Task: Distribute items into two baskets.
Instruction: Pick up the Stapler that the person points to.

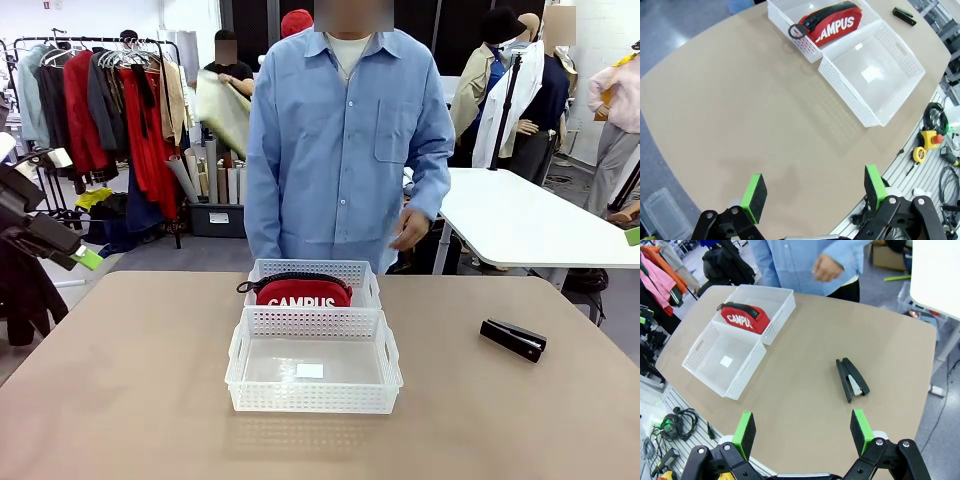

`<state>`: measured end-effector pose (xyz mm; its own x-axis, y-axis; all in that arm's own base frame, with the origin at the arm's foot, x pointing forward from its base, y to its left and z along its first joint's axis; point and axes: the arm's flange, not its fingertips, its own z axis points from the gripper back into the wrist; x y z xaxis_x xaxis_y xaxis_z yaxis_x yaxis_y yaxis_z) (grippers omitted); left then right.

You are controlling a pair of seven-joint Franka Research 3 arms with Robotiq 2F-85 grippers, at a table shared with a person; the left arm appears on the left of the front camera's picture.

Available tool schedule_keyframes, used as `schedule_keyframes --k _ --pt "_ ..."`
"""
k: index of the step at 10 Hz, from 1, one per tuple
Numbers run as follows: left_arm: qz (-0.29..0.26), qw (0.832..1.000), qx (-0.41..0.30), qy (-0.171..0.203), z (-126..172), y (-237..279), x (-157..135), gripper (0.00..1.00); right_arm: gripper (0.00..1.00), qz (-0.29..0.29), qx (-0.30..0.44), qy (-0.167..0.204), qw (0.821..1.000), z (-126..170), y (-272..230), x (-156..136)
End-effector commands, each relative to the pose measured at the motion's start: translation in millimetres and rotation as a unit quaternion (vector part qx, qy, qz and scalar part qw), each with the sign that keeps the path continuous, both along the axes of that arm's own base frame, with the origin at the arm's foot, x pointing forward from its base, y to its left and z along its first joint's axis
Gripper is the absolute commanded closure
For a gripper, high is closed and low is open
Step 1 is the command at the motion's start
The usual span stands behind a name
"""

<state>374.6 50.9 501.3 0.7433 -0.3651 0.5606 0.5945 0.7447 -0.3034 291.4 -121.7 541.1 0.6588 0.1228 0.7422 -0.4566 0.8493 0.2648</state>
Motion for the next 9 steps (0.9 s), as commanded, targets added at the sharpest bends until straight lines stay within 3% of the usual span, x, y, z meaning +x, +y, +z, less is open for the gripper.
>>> schedule_keyframes --k 1,9 --pt "0.0 1.0 0.003 0.005 2.3 0.8 1.6 0.0 0.0 0.004 0.008 -0.004 1.0 0.3 -1.0 -0.4" --pt "0.0 1.0 0.003 0.005 2.3 0.8 1.6 0.0 0.0 0.004 0.008 -0.004 1.0 0.3 -1.0 -0.4"
